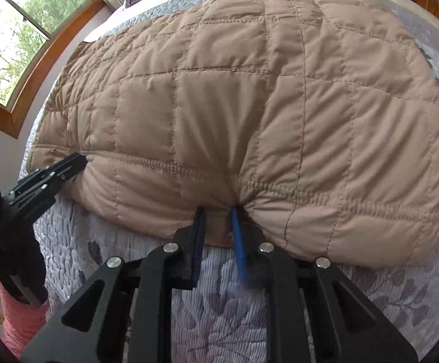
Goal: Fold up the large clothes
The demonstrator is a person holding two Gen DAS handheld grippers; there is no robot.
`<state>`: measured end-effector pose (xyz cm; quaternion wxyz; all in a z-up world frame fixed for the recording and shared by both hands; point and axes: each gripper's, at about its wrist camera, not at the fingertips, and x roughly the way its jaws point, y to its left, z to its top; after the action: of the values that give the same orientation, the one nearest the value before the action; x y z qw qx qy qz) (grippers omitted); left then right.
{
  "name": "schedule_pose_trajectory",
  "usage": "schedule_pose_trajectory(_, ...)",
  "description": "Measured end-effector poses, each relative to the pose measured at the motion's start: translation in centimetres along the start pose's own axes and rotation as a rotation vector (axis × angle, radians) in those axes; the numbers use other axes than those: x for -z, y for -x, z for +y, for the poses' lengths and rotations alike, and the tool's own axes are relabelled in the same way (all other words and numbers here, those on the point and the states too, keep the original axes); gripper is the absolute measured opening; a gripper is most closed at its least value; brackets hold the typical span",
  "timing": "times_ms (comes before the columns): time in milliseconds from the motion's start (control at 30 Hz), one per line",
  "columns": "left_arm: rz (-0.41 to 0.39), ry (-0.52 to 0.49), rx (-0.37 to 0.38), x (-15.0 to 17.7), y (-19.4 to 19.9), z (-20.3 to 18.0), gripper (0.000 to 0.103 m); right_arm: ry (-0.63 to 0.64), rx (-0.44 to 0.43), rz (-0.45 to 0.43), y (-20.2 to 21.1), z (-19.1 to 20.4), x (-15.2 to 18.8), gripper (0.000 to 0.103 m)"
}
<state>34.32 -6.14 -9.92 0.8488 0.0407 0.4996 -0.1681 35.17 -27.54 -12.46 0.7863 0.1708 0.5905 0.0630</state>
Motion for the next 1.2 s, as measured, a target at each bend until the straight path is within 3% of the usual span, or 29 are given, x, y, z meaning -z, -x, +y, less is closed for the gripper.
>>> schedule_pose_trajectory(133,0.011,0.007,-0.001,-0.8,1.6,-0.3,0.017,0.021,-0.031,0.002,1.9,0.3,-0.3,0.022)
schedule_pose_trajectory(267,-0.039,0.006,0.068,-3.2,3.8,-1.7,0.017,0.050,-0.061,-0.079,5.4,2.1,-1.6,0.022)
schedule_pose_trajectory(333,-0.043,0.007,0.067,-5.2,3.6,-2.7,0.017,0.050,-0.054,-0.106,6.1,2.5,-3.4,0.022)
schedule_pose_trajectory(433,0.005,0.016,0.093,-7.6,1.7,-3.6,0.017,0.025,-0.013,-0.120,5.6,2.7,-6.8,0.022)
schedule_pose_trajectory(567,0.056,0.020,0.068,-9.5,-1.7,-4.4,0.017,-0.018,0.023,-0.074,2.4,1.9,-9.8,0.022)
schedule_pose_trajectory(633,0.112,0.030,0.077,-9.7,-3.7,-3.8,0.017,-0.048,0.034,-0.024,0.3,0.0,-9.8,0.017)
schedule_pose_trajectory(733,0.124,0.020,0.089,-9.1,-5.5,-3.4,0.012,-0.042,0.043,-0.004,-2.3,-0.6,-9.2,0.017)
schedule_pose_trajectory(900,0.150,0.074,0.114,-9.1,-5.0,-2.5,0.010,-0.045,0.044,-0.006,-2.1,-0.2,-9.4,0.017)
schedule_pose_trajectory(1000,0.145,0.072,0.125,-9.0,-2.7,-1.9,0.014,-0.056,-0.039,-0.031,0.5,-1.0,-8.8,0.026)
schedule_pose_trajectory(1067,0.076,0.032,0.104,-8.7,0.1,-0.6,0.036,-0.034,-0.036,-0.093,3.0,-1.8,-8.3,0.043)
schedule_pose_trajectory(1100,0.040,0.023,0.089,-8.6,1.5,0.3,0.041,-0.033,-0.022,-0.144,5.0,-2.7,-7.9,0.059)
schedule_pose_trajectory(1133,0.013,0.025,0.077,-8.6,2.8,1.7,0.049,-0.042,-0.010,-0.176,6.2,-3.5,-7.6,0.067)
schedule_pose_trajectory(1200,-0.002,0.064,0.050,-8.6,4.1,4.9,0.059,-0.078,0.026,-0.225,8.7,-6.2,-7.4,0.070)
